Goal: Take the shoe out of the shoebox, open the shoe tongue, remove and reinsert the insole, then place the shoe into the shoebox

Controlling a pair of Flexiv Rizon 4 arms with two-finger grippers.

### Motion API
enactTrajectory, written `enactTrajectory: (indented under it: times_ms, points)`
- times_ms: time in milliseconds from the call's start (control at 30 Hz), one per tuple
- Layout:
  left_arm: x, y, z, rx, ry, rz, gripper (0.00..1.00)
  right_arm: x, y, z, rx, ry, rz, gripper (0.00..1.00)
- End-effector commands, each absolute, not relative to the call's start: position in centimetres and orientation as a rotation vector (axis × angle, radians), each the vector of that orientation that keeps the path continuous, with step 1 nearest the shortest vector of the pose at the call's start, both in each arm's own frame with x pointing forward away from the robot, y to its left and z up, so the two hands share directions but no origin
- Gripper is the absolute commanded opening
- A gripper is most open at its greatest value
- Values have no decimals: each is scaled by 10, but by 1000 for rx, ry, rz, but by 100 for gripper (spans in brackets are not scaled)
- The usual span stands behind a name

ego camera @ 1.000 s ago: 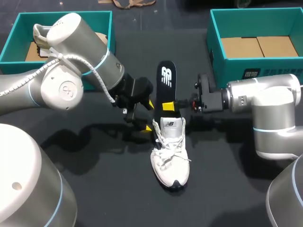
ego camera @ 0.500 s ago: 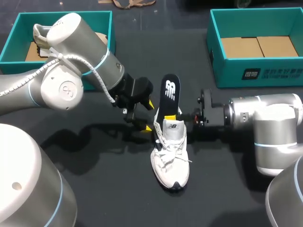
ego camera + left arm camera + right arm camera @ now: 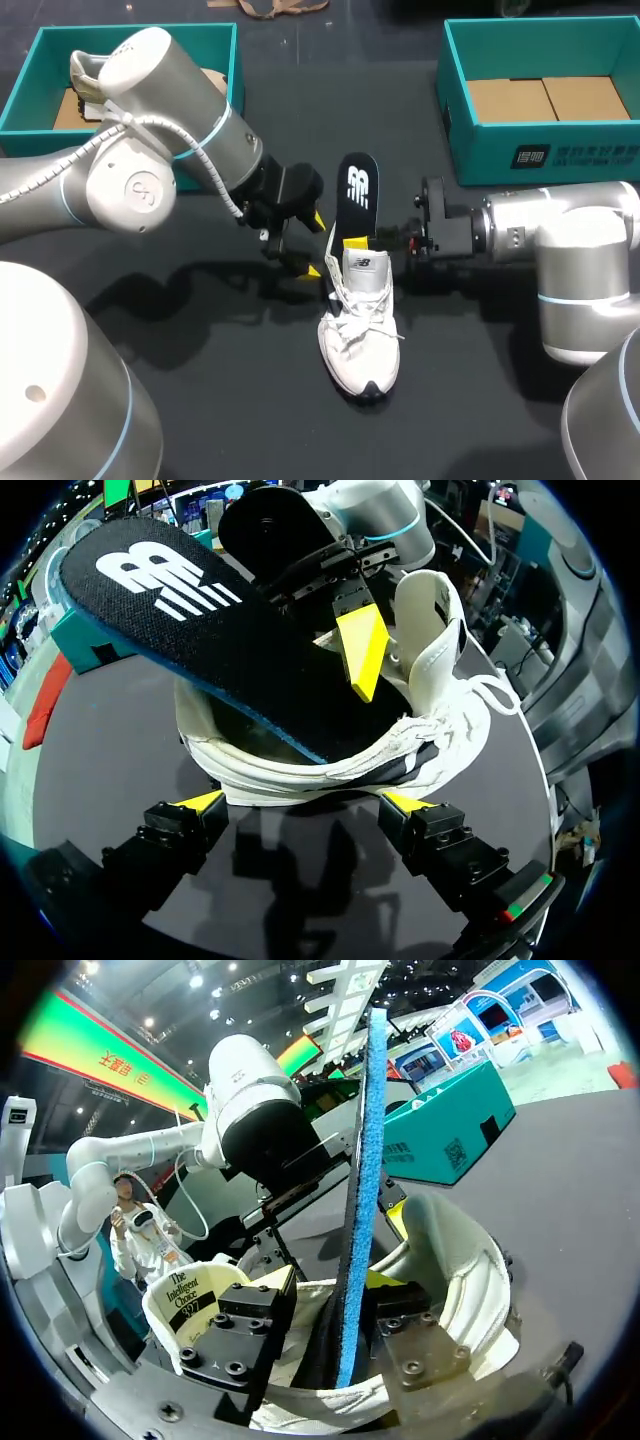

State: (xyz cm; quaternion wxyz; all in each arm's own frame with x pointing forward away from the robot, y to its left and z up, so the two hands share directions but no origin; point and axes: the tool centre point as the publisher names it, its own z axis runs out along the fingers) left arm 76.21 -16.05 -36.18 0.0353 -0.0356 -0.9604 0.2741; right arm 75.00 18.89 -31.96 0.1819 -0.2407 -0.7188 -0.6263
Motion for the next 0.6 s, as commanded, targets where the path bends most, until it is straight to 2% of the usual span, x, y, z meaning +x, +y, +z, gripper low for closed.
enactTrajectory:
  times_ms: [33, 233, 333, 400, 433, 600]
  points:
    - [762, -160, -361, -111, -2951, 841, 100, 755, 191, -313, -672, -2046, -1750, 38]
    - [762, -160, -361, -111, -2951, 841, 100, 766, 191, -309, -665, -2056, -1747, 36]
    - [762, -160, -361, -111, -2951, 841, 100, 771, 189, -307, -670, -2056, -1747, 31]
    - [762, -160, -361, -111, -2951, 841, 100, 774, 188, -307, -675, -2057, -1748, 14]
    - [762, -160, -361, -111, -2951, 841, 100, 775, 188, -307, -676, -2055, -1748, 0]
    - [762, -160, -361, -111, -2951, 841, 100, 774, 188, -312, -673, -2045, -1741, 0]
